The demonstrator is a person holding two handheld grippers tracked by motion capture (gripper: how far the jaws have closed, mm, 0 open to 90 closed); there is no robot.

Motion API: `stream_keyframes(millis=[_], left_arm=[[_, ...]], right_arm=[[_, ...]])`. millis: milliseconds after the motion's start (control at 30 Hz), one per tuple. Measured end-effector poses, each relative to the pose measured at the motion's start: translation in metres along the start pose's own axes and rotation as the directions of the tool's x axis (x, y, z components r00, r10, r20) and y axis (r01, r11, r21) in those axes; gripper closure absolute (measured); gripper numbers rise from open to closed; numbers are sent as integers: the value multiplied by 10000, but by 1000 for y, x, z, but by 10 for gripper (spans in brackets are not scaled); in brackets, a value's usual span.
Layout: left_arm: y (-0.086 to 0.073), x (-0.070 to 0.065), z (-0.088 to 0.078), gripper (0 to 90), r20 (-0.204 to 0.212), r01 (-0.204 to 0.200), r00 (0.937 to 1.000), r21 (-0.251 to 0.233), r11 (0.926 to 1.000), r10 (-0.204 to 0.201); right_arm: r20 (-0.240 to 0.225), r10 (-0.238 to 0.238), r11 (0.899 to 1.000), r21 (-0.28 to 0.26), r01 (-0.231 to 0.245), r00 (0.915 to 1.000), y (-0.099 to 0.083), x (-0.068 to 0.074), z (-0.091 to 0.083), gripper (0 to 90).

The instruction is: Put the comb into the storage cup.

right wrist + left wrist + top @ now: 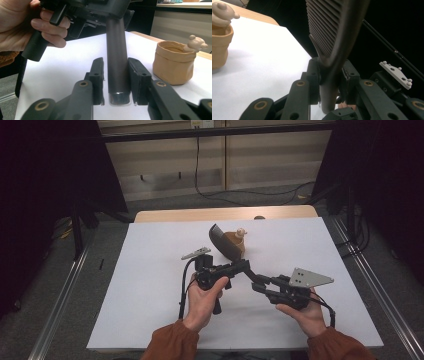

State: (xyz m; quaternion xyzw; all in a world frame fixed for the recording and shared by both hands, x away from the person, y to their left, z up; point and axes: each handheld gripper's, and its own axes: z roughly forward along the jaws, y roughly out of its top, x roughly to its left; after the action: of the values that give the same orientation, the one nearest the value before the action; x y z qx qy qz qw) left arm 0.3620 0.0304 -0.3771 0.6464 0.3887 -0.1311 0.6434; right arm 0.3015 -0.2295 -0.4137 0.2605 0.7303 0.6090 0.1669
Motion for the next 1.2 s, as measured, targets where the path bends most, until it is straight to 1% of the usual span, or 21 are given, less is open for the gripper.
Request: stream_keyframes(millis=[33, 100, 133, 167, 200, 267, 333, 400, 567, 600, 667, 733, 833, 900, 933, 1067, 1133, 1200], left_arm=[[0, 0, 0, 728, 20, -36, 10000, 35, 10000, 36], [1, 0, -1, 728, 7, -84, 10000, 26, 10000, 84], [1, 0, 0, 728, 24, -4, 10000, -39, 10000, 4], [1, -1, -1, 728, 25, -19, 10000, -32, 10000, 19], [2, 0, -1, 728, 22, -77, 10000, -8, 10000, 77], [3, -1, -2, 728, 27, -45, 10000, -34, 10000, 45], [4, 0, -3, 728, -6, -142, 9999, -62, 9999, 142], [4, 0, -4, 728, -38, -131, 9999, -63, 9999, 131], [6, 3, -7, 728, -215, -376, 9991, 61, 9993, 378], [6, 3, -7, 728, -217, -254, 9994, -25, 9997, 253], [7, 3, -8, 728, -294, -348, 9990, -24, 9994, 347], [8, 3, -9, 728, -340, -383, 9987, -49, 9993, 381], [10, 3, -11, 728, -508, -665, 9965, -8, 9978, 664], [11, 3, -12, 728, -481, -724, 9962, 6, 9974, 724], [12, 3, -13, 728, -567, -855, 9947, 31, 9963, 855], [13, 4, -15, 728, -697, -1010, 9924, 102, 9948, 1015], [14, 4, -16, 728, -713, -1253, 9894, 201, 9919, 1264], [14, 3, -17, 728, -763, -1262, 9890, 106, 9919, 1266]], right_arm=[[33, 49, 10000, -15, -49, 10000, 0, 0, 0, 619], [44, 61, 10000, 9, -61, 10000, 0, 0, 0, 600], [-1, 89, 10000, -3, -89, 10000, 0, 0, 1, 588], [20, 80, 10000, 10, -80, 10000, 0, 0, 1, 570], [72, 96, 9999, 56, -96, 9999, 0, 0, 1, 535], [208, 78, 9999, 101, -80, 9998, 0, 0, 1, 459], [297, 83, 9999, 115, -87, 9995, 0, 0, 1, 427], [369, 192, 9997, 116, -196, 9991, 0, 0, 1, 364], [499, 311, 9995, 72, -315, 9983, 0, 0, 1, 282], [540, 309, 9995, 87, -314, 9981, 0, 0, 1, 268], [634, 380, 9992, 88, -386, 9973, 0, 0, 0, 239], [675, 454, 9989, 56, -459, 9967, 0, -1, -1, 220], [818, 517, 9986, 54, -524, 9953, 1, -2, -3, 188], [875, 616, 9980, 74, -624, 9943, 0, -2, -3, 173], [905, 583, 9982, 90, -594, 9942, 0, -3, -4, 173], [975, 650, 9978, 71, -660, 9931, -1, -4, -5, 161], [1010, 696, 9975, 66, -707, 9925, 0, -4, -5, 152], [1100, 725, 9973, 65, -736, 9913, 0, -4, -6, 134]])
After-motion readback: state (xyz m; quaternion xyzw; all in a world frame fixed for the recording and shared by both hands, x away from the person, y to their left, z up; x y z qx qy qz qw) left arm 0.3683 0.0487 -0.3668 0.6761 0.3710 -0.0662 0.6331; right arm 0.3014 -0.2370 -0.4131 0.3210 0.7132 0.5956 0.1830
